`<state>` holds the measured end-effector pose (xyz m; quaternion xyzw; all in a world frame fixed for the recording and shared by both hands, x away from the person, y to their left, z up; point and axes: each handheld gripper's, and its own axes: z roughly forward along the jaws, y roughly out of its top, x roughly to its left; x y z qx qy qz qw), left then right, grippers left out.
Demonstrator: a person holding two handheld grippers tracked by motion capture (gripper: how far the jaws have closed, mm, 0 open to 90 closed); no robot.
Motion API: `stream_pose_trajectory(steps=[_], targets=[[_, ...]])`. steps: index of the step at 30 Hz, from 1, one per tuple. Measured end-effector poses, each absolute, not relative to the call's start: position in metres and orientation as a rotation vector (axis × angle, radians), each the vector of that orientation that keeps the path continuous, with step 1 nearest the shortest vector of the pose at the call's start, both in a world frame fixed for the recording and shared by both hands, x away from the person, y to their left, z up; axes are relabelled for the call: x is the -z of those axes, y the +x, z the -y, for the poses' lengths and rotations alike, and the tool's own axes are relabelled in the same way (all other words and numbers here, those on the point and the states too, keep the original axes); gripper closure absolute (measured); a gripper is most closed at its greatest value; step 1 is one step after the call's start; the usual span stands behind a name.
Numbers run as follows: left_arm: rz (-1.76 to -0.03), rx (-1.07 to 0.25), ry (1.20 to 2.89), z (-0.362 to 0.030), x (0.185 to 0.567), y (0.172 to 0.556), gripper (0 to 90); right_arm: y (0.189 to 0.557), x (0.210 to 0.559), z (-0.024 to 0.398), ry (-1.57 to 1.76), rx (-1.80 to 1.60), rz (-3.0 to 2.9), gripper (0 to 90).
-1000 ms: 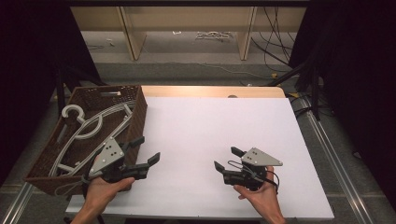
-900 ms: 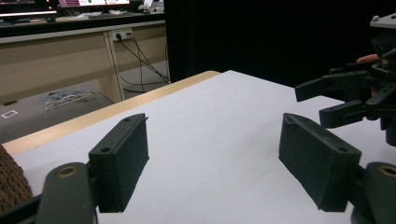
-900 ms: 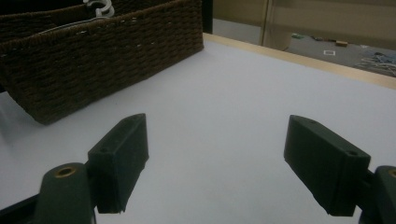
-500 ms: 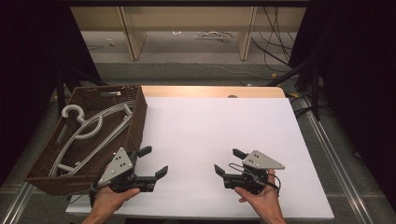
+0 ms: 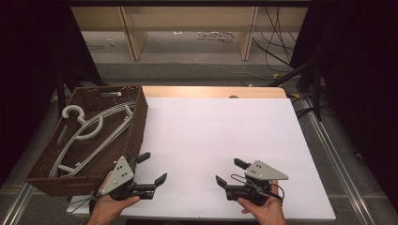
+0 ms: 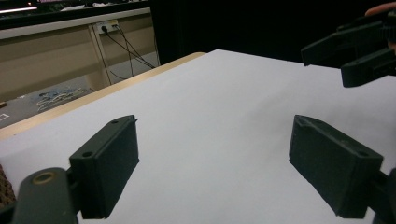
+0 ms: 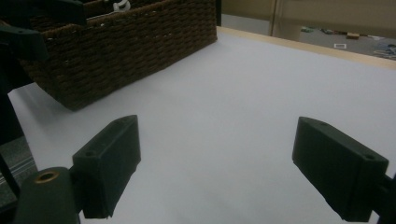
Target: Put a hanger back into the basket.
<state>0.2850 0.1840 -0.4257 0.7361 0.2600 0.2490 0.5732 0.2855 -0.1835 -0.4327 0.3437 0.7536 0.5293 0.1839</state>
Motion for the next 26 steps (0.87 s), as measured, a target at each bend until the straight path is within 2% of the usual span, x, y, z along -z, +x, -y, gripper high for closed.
stream_pose_trajectory(steps=[26], targets=[[-0.646,-0.579,1.745,-0.1828,0.4294,0.2896,15.9,0.2786,0.4329,0.1831,0.945,-1.493,-2.119,16.5]])
